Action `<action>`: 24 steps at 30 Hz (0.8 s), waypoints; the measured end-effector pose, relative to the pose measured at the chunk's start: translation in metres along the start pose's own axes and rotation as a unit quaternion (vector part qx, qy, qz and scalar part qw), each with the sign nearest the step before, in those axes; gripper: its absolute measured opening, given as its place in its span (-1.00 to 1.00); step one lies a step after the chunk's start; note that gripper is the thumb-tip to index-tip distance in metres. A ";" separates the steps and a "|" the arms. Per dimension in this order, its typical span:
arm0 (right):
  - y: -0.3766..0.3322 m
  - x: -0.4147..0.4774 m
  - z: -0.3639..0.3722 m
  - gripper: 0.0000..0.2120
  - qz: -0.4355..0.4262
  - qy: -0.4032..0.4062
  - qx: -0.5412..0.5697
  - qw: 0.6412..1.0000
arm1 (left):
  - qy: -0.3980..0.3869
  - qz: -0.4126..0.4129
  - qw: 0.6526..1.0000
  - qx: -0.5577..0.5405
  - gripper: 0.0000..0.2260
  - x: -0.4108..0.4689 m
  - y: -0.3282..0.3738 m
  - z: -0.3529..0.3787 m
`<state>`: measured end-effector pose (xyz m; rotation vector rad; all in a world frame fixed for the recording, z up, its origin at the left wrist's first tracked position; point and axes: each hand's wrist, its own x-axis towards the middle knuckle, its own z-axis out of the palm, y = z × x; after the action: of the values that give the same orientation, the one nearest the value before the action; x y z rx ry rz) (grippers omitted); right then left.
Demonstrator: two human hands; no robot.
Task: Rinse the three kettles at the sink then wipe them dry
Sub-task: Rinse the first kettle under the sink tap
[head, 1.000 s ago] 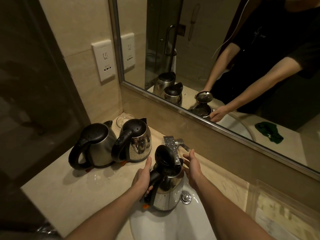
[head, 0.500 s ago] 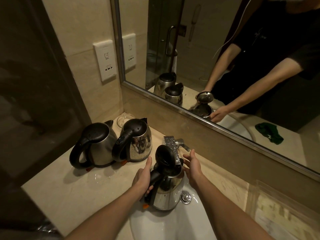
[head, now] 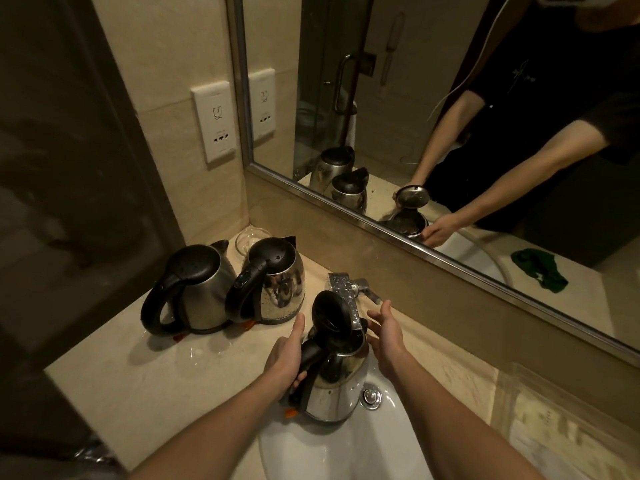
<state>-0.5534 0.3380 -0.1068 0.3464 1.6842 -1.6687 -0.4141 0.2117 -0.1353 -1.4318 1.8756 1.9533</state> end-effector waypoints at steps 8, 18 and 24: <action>-0.001 -0.001 -0.001 -0.40 -0.003 0.002 0.000 1.000 | 0.005 -0.006 1.000 -0.003 -0.24 -0.001 0.002 0.002; -0.002 -0.004 0.002 -0.41 -0.012 -0.007 0.003 1.000 | 0.015 -0.017 1.000 0.008 -0.22 0.000 0.002 0.000; -0.002 -0.003 0.003 -0.42 -0.012 -0.010 0.001 1.000 | 0.013 -0.021 1.000 0.010 -0.28 -0.003 0.003 -0.001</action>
<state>-0.5518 0.3358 -0.1032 0.3107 1.6775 -1.6869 -0.4140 0.2111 -0.1309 -1.4849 1.8541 1.9009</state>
